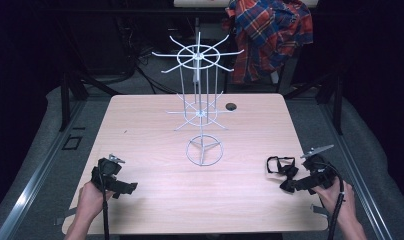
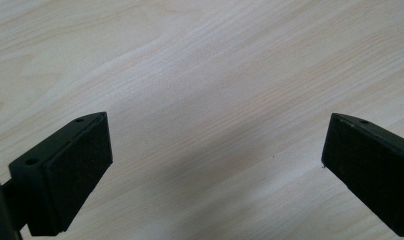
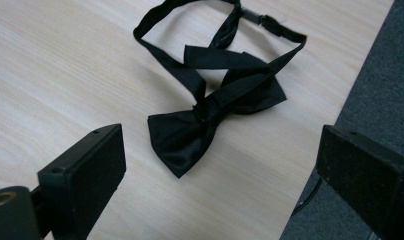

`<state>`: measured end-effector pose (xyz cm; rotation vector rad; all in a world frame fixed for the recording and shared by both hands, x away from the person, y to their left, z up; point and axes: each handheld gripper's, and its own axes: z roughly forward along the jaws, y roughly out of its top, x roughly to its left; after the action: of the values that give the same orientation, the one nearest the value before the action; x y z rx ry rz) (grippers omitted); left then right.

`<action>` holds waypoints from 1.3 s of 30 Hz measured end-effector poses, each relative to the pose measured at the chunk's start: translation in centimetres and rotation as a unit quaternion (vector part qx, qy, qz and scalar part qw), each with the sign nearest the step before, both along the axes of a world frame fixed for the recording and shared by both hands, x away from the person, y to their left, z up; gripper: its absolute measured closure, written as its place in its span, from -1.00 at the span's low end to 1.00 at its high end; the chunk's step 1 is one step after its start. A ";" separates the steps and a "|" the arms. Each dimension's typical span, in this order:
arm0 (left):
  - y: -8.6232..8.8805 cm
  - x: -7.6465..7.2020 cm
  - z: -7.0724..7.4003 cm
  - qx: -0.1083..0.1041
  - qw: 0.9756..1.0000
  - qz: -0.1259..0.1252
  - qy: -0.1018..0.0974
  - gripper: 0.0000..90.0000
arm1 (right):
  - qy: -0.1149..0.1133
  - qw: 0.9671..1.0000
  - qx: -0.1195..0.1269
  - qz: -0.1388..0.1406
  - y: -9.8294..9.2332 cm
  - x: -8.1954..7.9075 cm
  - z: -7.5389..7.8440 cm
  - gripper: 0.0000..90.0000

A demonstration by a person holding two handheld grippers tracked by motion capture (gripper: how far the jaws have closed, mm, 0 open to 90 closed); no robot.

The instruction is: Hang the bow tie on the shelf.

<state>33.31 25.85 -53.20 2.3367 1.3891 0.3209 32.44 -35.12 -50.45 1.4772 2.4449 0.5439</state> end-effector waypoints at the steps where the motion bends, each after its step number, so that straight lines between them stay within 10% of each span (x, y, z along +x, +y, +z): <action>1: 0.0 0.0 0.0 0.000 1.000 0.000 0.000 -1.00 | 0.000 1.000 0.000 0.000 0.0 0.0 0.0 -0.88; 19: 1.5 -1.7 0.7 -0.011 1.000 0.016 -0.016 -1.00 | -0.014 1.000 -0.002 0.001 1.5 2.2 1.2 -0.93; 25: 2.6 -2.2 0.7 -0.009 0.999 0.040 -0.022 -1.00 | -0.026 0.999 0.028 0.012 3.2 4.7 2.0 -0.98; 39: 4.0 -3.1 0.4 -0.009 0.998 0.059 -0.014 -1.00 | -0.023 0.998 0.012 0.052 5.1 9.8 1.2 -0.99</action>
<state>30.24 29.83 -52.78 2.2319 1.5134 0.3725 42.24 -30.06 -49.23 1.3373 2.4973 0.6239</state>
